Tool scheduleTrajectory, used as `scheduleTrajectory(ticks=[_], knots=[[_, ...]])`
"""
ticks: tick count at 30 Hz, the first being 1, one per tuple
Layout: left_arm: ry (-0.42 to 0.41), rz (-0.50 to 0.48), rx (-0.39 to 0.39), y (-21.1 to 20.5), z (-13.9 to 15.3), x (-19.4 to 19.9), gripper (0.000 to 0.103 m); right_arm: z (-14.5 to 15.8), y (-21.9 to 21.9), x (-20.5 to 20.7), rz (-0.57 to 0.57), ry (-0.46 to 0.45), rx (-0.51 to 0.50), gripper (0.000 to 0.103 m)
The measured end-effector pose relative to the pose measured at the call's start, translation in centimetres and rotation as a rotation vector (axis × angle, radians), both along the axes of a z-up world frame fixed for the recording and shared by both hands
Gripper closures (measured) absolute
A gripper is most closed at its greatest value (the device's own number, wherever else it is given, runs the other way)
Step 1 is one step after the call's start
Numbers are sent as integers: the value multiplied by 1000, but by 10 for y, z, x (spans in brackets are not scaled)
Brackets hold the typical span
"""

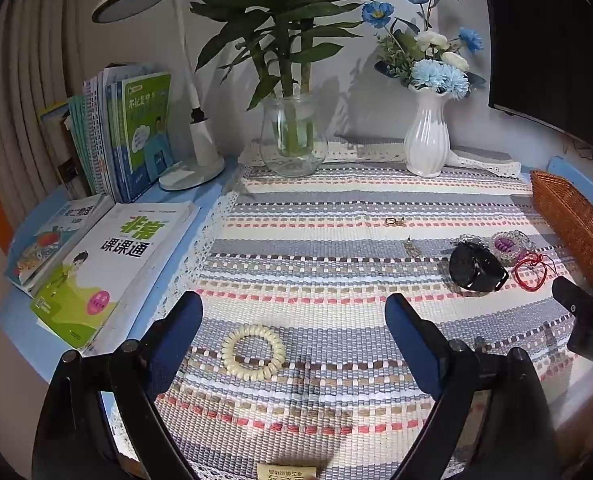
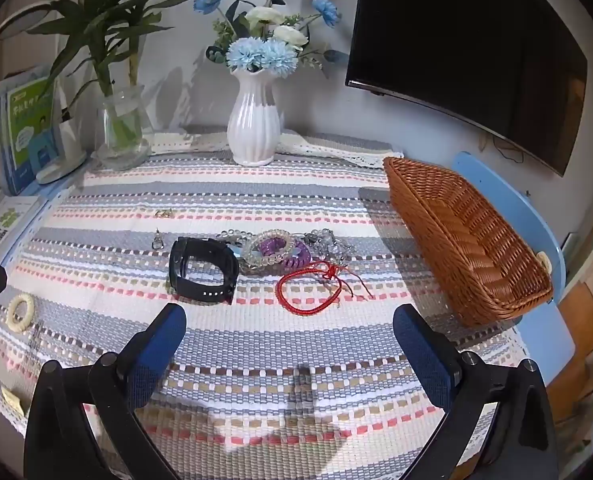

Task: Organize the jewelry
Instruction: 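Move left tool to cream bead bracelet while right tool approaches black watch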

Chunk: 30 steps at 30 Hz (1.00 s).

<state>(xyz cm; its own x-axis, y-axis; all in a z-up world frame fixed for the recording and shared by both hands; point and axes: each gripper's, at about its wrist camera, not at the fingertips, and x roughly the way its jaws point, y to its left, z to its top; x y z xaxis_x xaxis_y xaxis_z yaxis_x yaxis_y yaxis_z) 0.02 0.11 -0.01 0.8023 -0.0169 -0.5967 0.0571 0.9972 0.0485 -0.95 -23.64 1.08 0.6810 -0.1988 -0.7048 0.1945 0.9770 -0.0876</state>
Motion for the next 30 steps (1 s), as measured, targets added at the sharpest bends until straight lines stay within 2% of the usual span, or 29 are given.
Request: scheduleTrajectory(ticks=[5, 8, 19, 24, 30], knots=[[31, -16, -46, 5, -1, 1, 9, -3, 2, 1, 2, -5, -7, 0], [28, -1, -31, 8, -11, 3, 9, -7, 4, 1, 3, -8, -7, 0], [25, -14, -58, 14, -5, 5, 9, -10, -3, 3, -2, 24, 28, 0], [42, 12, -15, 44, -7, 9, 9, -8, -13, 1, -18, 7, 20, 0], [121, 19, -30, 77, -21, 21, 10, -7, -29, 2, -23, -16, 63, 0]])
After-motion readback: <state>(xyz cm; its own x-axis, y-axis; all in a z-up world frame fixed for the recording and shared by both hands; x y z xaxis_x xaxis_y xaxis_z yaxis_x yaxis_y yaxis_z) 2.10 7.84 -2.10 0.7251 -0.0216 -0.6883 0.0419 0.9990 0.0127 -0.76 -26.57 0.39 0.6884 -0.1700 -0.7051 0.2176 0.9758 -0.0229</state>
